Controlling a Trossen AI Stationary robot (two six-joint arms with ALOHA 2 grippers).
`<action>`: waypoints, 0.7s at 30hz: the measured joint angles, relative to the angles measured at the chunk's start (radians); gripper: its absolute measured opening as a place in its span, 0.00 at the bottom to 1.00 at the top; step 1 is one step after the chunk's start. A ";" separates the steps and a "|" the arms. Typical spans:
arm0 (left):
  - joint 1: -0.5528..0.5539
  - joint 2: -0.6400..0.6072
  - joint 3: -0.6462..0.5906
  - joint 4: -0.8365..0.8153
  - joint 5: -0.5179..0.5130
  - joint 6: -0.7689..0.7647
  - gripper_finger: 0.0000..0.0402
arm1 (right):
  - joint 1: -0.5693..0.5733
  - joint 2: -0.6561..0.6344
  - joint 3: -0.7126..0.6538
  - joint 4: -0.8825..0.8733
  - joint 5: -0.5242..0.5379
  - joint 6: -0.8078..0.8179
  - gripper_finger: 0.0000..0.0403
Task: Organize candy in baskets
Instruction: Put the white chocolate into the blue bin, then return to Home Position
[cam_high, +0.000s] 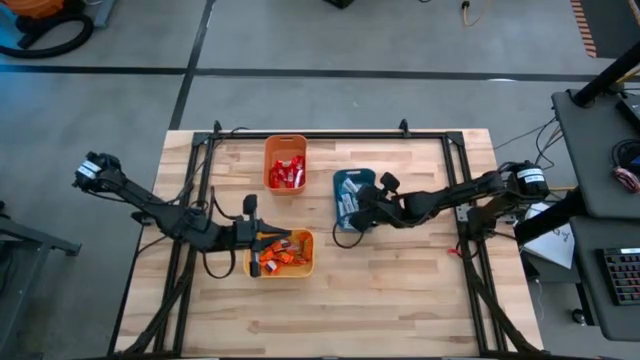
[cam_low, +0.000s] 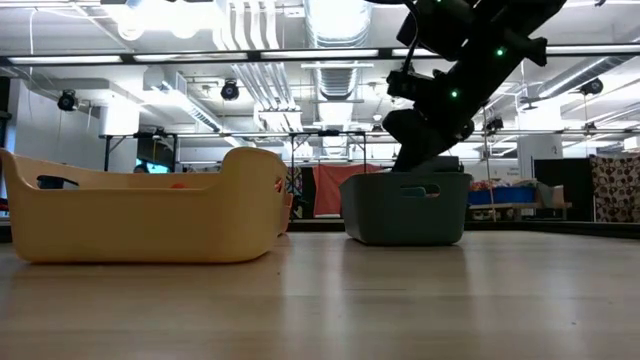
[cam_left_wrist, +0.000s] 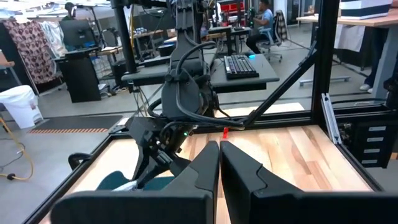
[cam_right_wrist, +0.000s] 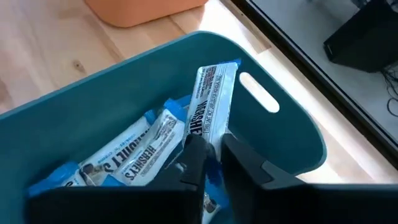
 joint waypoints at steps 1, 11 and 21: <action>0.000 0.000 0.000 0.000 0.000 0.000 0.00 | 0.000 0.000 0.000 0.000 -0.003 0.000 0.11; -0.017 -0.033 -0.006 -0.160 -0.002 0.017 0.00 | 0.005 -0.015 -0.001 -0.040 -0.024 0.013 0.33; -0.073 -0.253 -0.145 -0.220 -0.035 -0.034 0.00 | 0.072 -0.228 -0.169 0.301 -0.213 -0.276 0.37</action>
